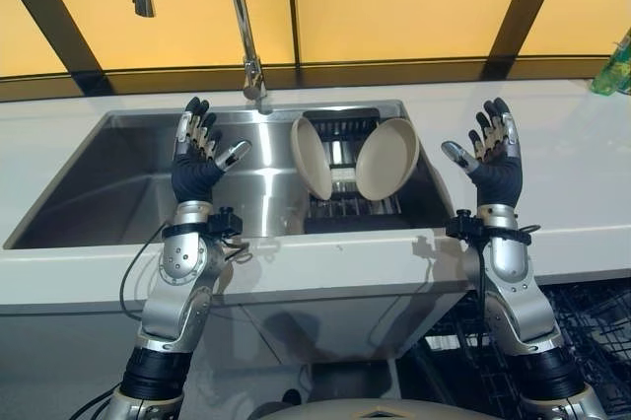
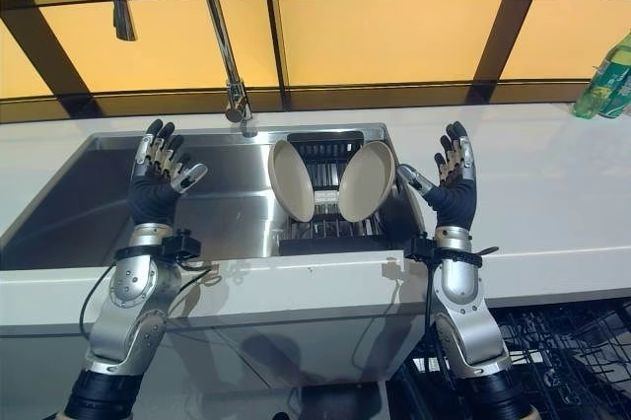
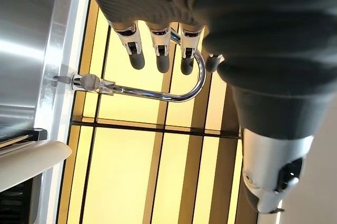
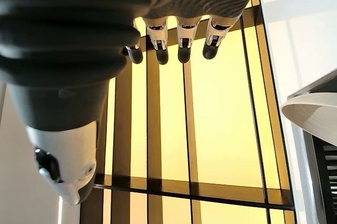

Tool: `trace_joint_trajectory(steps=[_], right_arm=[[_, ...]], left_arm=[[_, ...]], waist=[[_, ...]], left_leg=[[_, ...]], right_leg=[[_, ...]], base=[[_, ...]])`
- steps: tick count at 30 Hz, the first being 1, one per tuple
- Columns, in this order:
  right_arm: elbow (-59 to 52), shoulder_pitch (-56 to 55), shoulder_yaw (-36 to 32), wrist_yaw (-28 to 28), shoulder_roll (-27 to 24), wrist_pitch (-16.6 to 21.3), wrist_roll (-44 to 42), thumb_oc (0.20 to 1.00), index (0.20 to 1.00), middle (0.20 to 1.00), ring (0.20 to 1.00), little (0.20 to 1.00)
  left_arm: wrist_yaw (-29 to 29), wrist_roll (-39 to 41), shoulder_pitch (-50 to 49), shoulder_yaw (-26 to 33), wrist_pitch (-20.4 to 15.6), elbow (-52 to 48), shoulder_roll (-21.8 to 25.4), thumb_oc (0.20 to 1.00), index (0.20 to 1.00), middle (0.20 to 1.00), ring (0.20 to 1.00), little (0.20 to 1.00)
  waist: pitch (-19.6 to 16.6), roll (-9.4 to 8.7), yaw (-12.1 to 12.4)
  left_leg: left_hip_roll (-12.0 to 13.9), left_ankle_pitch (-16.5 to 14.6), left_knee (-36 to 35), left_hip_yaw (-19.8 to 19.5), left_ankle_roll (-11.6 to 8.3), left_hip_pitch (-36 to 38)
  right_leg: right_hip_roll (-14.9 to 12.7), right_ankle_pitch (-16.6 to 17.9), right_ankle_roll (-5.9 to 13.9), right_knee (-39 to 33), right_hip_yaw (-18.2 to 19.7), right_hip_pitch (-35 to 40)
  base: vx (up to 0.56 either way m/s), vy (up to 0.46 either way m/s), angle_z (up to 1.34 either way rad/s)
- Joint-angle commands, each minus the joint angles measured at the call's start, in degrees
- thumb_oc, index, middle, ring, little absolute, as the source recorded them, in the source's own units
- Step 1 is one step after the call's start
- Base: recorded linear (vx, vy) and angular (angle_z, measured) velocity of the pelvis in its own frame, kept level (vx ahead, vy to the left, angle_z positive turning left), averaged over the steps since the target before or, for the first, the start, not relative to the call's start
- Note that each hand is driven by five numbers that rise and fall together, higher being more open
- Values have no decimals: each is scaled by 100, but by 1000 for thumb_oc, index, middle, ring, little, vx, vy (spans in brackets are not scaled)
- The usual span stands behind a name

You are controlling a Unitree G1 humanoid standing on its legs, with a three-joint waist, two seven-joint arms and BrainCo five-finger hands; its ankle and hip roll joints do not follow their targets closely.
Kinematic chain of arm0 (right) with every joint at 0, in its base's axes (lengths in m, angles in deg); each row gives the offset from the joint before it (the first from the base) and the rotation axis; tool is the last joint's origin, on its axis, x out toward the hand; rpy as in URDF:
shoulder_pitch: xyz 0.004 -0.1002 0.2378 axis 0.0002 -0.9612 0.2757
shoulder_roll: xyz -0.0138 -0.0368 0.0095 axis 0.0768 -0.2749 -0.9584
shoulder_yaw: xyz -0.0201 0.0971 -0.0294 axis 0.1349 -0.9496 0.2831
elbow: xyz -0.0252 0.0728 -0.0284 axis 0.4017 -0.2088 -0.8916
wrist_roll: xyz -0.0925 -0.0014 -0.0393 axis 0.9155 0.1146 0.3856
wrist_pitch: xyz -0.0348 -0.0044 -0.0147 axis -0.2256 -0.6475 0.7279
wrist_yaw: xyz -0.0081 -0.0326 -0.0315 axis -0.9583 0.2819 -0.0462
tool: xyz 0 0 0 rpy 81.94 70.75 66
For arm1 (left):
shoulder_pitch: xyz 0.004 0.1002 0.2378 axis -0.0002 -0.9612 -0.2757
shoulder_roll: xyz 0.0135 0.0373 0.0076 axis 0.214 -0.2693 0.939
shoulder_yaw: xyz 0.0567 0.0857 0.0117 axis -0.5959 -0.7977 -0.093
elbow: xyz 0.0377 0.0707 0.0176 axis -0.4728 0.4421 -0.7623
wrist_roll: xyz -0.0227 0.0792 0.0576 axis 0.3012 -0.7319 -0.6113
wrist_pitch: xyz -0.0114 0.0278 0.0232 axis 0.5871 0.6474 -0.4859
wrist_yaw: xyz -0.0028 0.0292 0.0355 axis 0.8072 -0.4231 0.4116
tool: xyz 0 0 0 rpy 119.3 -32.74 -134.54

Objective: Pick up plates and place into dishwasher.

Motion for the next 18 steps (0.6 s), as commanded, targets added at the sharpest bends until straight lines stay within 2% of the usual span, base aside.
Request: trace_joint_trajectory(steps=[1, 4, 18], right_arm=[[-311, 75, -197, -50, 7, 172, 70, 1000, 1000, 1000, 1000, 1000], [-320, 27, -226, -85, 9, 166, 68, 1000, 1000, 1000, 1000, 1000], [-348, 32, -198, -165, -29, 134, 63, 1000, 1000, 1000, 1000, 1000]], left_arm=[[171, -34, 59, 131, -264, 30, 333, 1000, 1000, 1000, 1000, 1000], [304, -58, -3, 176, -350, -20, 349, 1000, 1000, 1000, 1000, 1000], [399, -284, 54, 199, -329, -37, 474, 1000, 1000, 1000, 1000, 1000]], waist=[[-278, -79, -34], [-287, -75, -31], [-301, -92, -57]], left_leg=[[-107, -352, 3, -276, 254, 102], [-108, -355, 3, -280, 253, 91], [-53, -322, 3, -291, 224, 84]], right_leg=[[23, 176, -29, 63, 264, -344], [24, 186, -19, 51, 254, -350], [132, 160, -79, 73, 308, -375]], base=[[0, 0, 0], [0, 0, 0], [-7, -34, -1]])
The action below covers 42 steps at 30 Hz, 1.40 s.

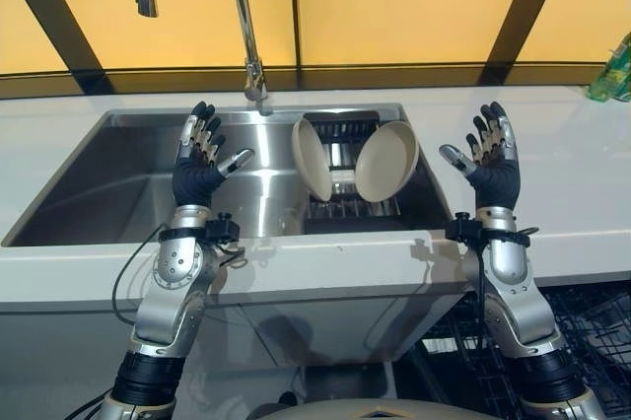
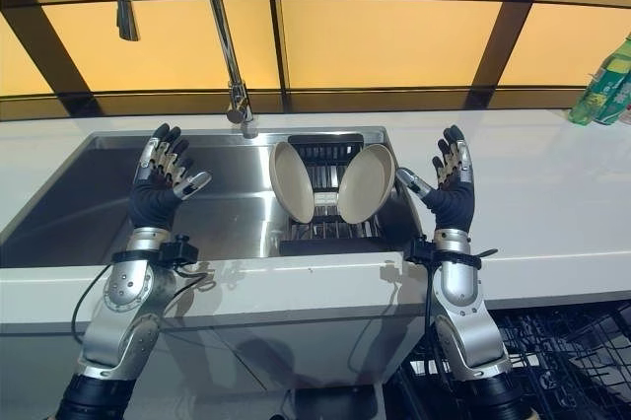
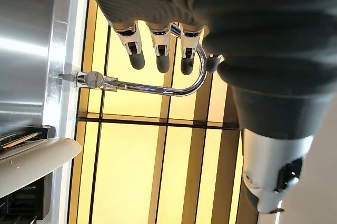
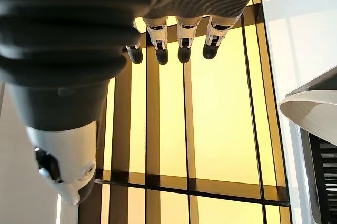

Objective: Pick up plates and place into dishwasher.

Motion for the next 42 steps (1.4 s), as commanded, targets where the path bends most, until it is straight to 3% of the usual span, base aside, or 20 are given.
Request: trace_joint_trajectory(steps=[1, 5, 8, 11, 14, 22, 26, 32, 38, 42], right_arm=[[-353, 65, -211, -133, -59, 181, 38, 1000, 1000, 1000, 1000, 1000], [-358, 43, -203, -235, -78, 136, 20, 1000, 1000, 1000, 1000, 1000], [-352, 62, -232, -278, -222, 99, -50, 1000, 1000, 1000, 1000, 1000], [-294, 108, -242, -225, -330, 119, -102, 1000, 1000, 1000, 1000, 1000], [-225, 219, -162, -164, -409, 81, -92, 1000, 1000, 1000, 1000, 1000], [-203, 40, -404, -422, -597, -174, -316, 1000, 1000, 1000, 1000, 1000], [-208, -64, -516, -540, -703, -272, -430, 1000, 1000, 1000, 1000, 1000], [-144, -159, -582, -702, -815, -327, -465, 1000, 1000, 1000, 1000, 1000], [51, -2, -569, -762, -1015, -158, -538, 1000, 1000, 1000, 1000, 1000], [136, 56, -538, -787, -1106, -88, -595, 1000, 1000, 1000, 1000, 1000]], left_arm=[[126, -267, 163, 216, -335, -18, 293, 1000, 1000, 1000, 1000, 1000], [184, -622, 158, 275, -326, 35, 401, 1000, 1000, 1000, 1000, 1000], [340, -1029, 175, 330, -354, 158, 616, 1000, 1000, 1000, 1000, 1000], [458, -1468, 193, 414, -490, 380, 899, 1000, 1000, 1000, 1000, 1000], [495, -1837, 187, 520, -477, 488, 1236, 1000, 1000, 1000, 1000, 1000], [676, -2830, 350, 478, -265, 1071, 1781, 1000, 1000, 1000, 1000, 1000], [748, -3353, 226, 481, -353, 1248, 2126, 1000, 1000, 1000, 1000, 1000], [219, -4121, 195, 455, -650, 1447, 2519, 1000, 1000, 1000, 1000, 1000], [-1045, -5394, 506, 142, -995, 1798, 2808, 1000, 1000, 1000, 1000, 1000], [-1459, -5994, 714, -169, -913, 2021, 3116, 1000, 1000, 1000, 1000, 1000]], waist=[[-247, -17, -59], [-227, -26, -77], [-116, -93, -75], [31, -97, -4], [50, -24, 88], [-126, 133, -164], [-116, 217, -250], [5, 284, -380], [277, 329, -485], [377, 349, -553]], left_leg=[[-41, -314, 1, -308, 215, 84], [1, -304, 121, -293, 157, 81], [-97, -533, 889, -272, 101, -159], [-277, -523, 1369, -640, 185, -420], [-352, -378, 1008, -1063, 263, -400], [-303, -362, 581, -831, 197, -185], [-338, -390, 448, -730, 240, -107], [-388, -475, 386, -559, 327, -80], [-441, -492, 370, -430, 405, -261], [-471, -504, 370, -337, 450, -315]], right_leg=[[146, 155, -91, 77, 299, -363], [231, 110, -156, 139, 356, -357], [230, 67, -229, 311, 375, -369], [256, 66, -262, 528, 517, -448], [277, 53, -261, 635, 691, -563], [101, 50, -125, 505, 762, -569], [25, 74, -39, 525, 839, -641], [-103, 139, 86, 539, 1002, -797], [-193, 211, 189, 637, 1152, -1146], [-248, 270, 258, 638, 1250, -1232]], base=[[-13, -99, -4], [-3, -91, -5], [5, -67, -3], [22, 7, -9], [48, 122, -42], [118, 201, -17], [124, 199, -4], [77, 179, -14], [-39, 132, -12], [-3, 81, -13]])
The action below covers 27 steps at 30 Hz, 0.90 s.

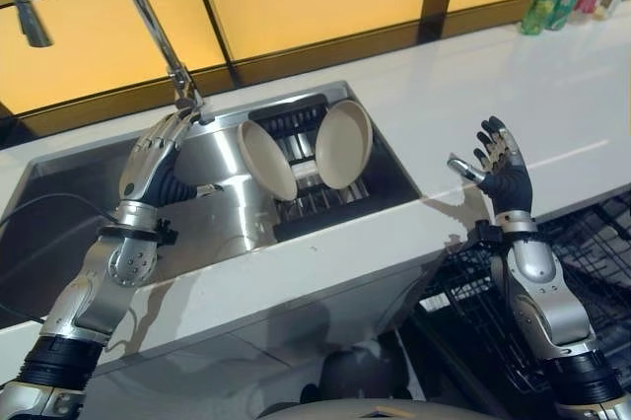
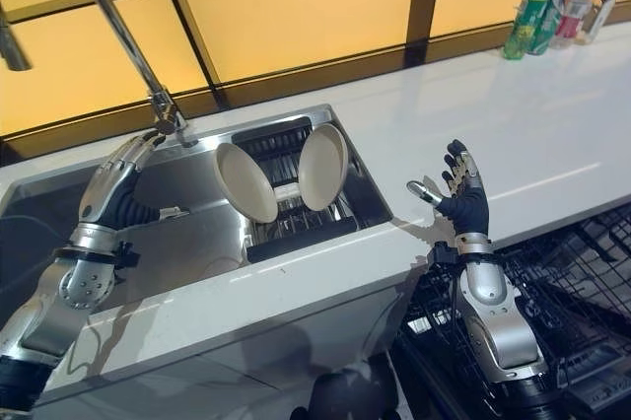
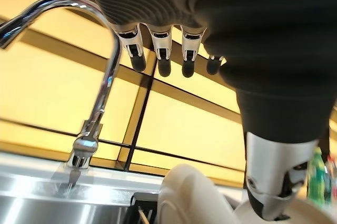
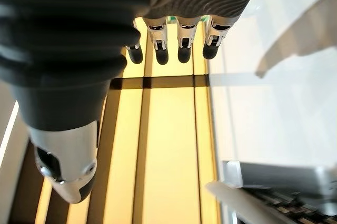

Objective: Pick up plates and place into dishwasher.

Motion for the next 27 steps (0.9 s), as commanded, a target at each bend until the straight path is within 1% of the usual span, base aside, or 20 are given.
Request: trace_joint_trajectory(steps=[1, 4, 7, 12, 13, 17, 20, 23, 24, 26, 27], right_arm=[[-247, 263, -149, -61, -202, 437, -158, 1000, 1000, 1000, 1000, 1000], [-202, 257, -89, -44, -221, 451, -168, 1000, 1000, 1000, 1000, 1000], [-202, 228, -95, -90, -210, 430, -140, 1000, 1000, 1000, 1000, 1000], [-137, 252, -65, -78, -211, 421, -50, 1000, 1000, 1000, 1000, 1000], [-110, 272, -70, -103, -238, 423, -47, 1000, 1000, 1000, 1000, 1000], [-48, 361, -76, -154, -332, 436, -78, 1000, 1000, 1000, 1000, 1000], [-10, 462, -47, -146, -320, 481, -17, 1000, 1000, 1000, 1000, 1000], [37, 647, -30, -124, -361, 545, -23, 1000, 1000, 1000, 1000, 1000], [32, 746, -8, -97, -385, 554, -25, 1000, 1000, 1000, 1000, 1000], [65, 912, 6, -76, -422, 571, -35, 1000, 1000, 1000, 1000, 1000], [72, 1009, 43, -36, -444, 587, -25, 1000, 1000, 1000, 1000, 1000]], left_arm=[[-698, -616, 658, -162, -79, 291, 522, 1000, 1000, 1000, 1000, 1000], [-1160, -984, 768, -373, 10, 455, 608, 1000, 1000, 1000, 1000, 1000], [-1382, -1364, 869, -495, 18, 525, 655, 1000, 1000, 1000, 1000, 1000], [-1586, -1968, 1090, -813, 190, 570, 639, 1000, 1000, 1000, 1000, 1000], [-1607, -2079, 1160, -904, 269, 570, 677, 1000, 1000, 1000, 1000, 1000], [-1864, -2226, 1363, -1163, 501, 790, 747, 1000, 1000, 1000, 1000, 1000], [-1954, -2352, 1580, -1359, 579, 965, 710, 1000, 1000, 1000, 1000, 1000], [-1772, -2573, 1881, -1603, 526, 1046, 748, 1000, 1000, 1000, 1000, 1000], [-1620, -2624, 2023, -1735, 454, 1079, 792, 1000, 1000, 1000, 1000, 1000], [-1386, -2629, 2253, -1976, 533, 1111, 873, 1000, 1000, 1000, 1000, 1000], [-1112, -2570, 2423, -2143, 552, 1154, 944, 1000, 1000, 1000, 1000, 1000]], waist=[[74, -141, -128], [88, -131, -178], [115, -123, -231], [223, -93, -311], [256, -80, -339], [391, -84, -399], [529, -89, -436], [723, -93, -471], [800, -88, -482], [917, -76, -501], [997, -64, -523]], left_leg=[[-309, -313, 366, -181, 371, -272], [-344, -386, 362, -113, 418, -214], [-377, -424, 389, -49, 450, -186], [-442, -471, 510, 3, 484, -241], [-458, -478, 534, 14, 487, -269], [-500, -494, 627, 76, 506, -387], [-514, -501, 678, 119, 517, -501], [-510, -474, 757, 154, 520, -701], [-505, -450, 754, 163, 520, -782], [-496, -396, 747, 170, 512, -901], [-490, -364, 732, 176, 514, -969]], right_leg=[[-65, 85, 60, 537, 141, -623], [-100, 55, 108, 549, 178, -596], [-122, 58, 146, 580, 226, -584], [-140, 59, 192, 695, 322, -663], [-145, 69, 205, 706, 353, -687], [-150, 104, 233, 732, 468, -772], [-156, 136, 248, 737, 533, -866], [-148, 174, 245, 797, 577, -1044], [-142, 188, 241, 808, 590, -1117], [-124, 228, 235, 828, 626, -1234], [-115, 249, 231, 830, 643, -1299]], base=[[37, 68, -23], [76, 68, -9], [70, 59, -7], [33, 61, -10], [18, 71, -4], [7, 55, -13], [-30, 45, -18], [-84, 39, -12], [-109, 42, -8], [-110, 47, -8], [-118, 44, -6]])
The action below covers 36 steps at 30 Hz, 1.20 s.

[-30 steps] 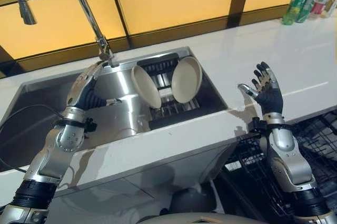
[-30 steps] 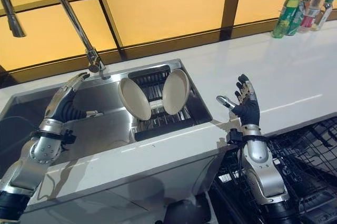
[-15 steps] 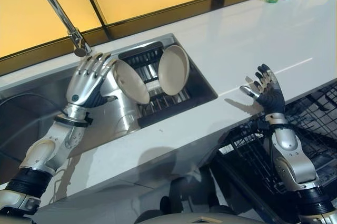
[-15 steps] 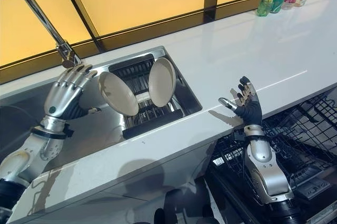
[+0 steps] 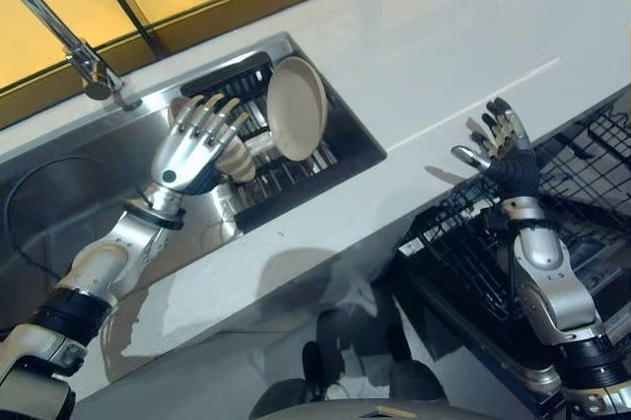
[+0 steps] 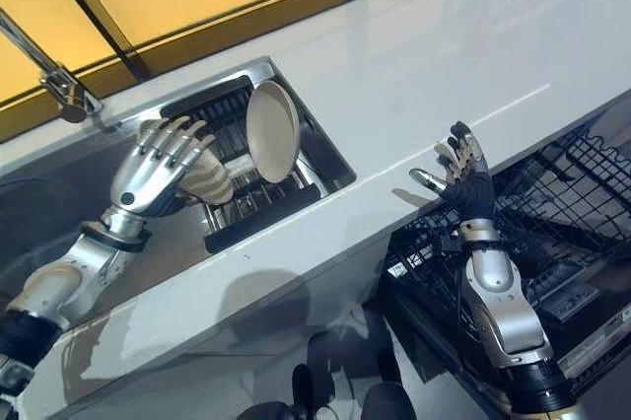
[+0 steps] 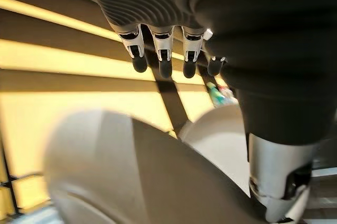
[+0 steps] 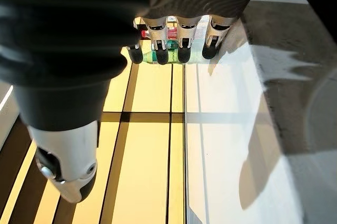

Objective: Pick up plates and place into dishwasher.

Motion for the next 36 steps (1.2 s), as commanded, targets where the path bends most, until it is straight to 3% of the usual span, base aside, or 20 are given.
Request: trace_joint_trajectory(steps=[1, 4, 11, 15, 19, 27, 36], right_arm=[[39, 456, 30, 70, -245, 242, -19, 1000, 1000, 1000, 1000, 1000], [82, 632, 74, 112, -287, 279, -9, 1000, 1000, 1000, 1000, 1000], [26, 584, -114, -31, -501, 168, -82, 1000, 1000, 1000, 1000, 1000], [24, 603, -178, -70, -585, 46, -100, 1000, 1000, 1000, 1000, 1000], [8, 601, -237, -100, -634, -34, -146, 1000, 1000, 1000, 1000, 1000], [-33, 352, -464, -177, -636, -70, -167, 1000, 1000, 1000, 1000, 1000], [-220, -105, -884, -306, -609, -266, -295, 1000, 1000, 1000, 1000, 1000]], left_arm=[[561, 23, 776, -180, 125, 179, 487, 1000, 1000, 1000, 1000, 1000], [928, 132, 1104, -470, 105, 261, 627, 1000, 1000, 1000, 1000, 1000], [2691, 297, 1114, -600, -39, 139, 891, 1000, 1000, 1000, 1000, 1000], [3051, 246, 1038, -460, 121, 55, 895, 1000, 1000, 1000, 1000, 1000], [2795, 345, 1039, -251, 373, -37, 937, 1000, 1000, 1000, 1000, 1000], [1736, 34, 716, 606, 528, -493, 1065, 1000, 1000, 1000, 1000, 1000], [978, -248, -242, 2229, 576, -1924, 874, 1000, 1000, 1000, 1000, 1000]], waist=[[188, -60, -45], [312, -33, -75], [371, 95, -80], [370, 177, -64], [371, 212, -19], [193, 236, 128], [-87, 238, 325]], left_leg=[[-371, -445, 656, -381, 395, -621], [-371, -409, 655, -362, 397, -736], [-441, -414, 715, -325, 381, -748], [-492, -417, 735, -359, 364, -716], [-514, -416, 739, -407, 352, -712], [-563, -446, 720, -488, 332, -613], [-590, -451, 735, -632, 314, -490]], right_leg=[[-44, -34, 101, 708, 57, -649], [-36, 10, 90, 708, 67, -764], [-120, 23, 89, 653, -12, -717], [-168, -8, 79, 649, -46, -662], [-222, -29, 78, 645, -119, -644], [-316, -116, 70, 599, -316, -499], [-373, -184, 62, 636, -481, -347]], base=[[-115, 43, -4], [-77, 36, -4], [28, 66, -3], [49, 69, 1], [8, 15, 3], [24, 3, 11], [44, -27, 14]])
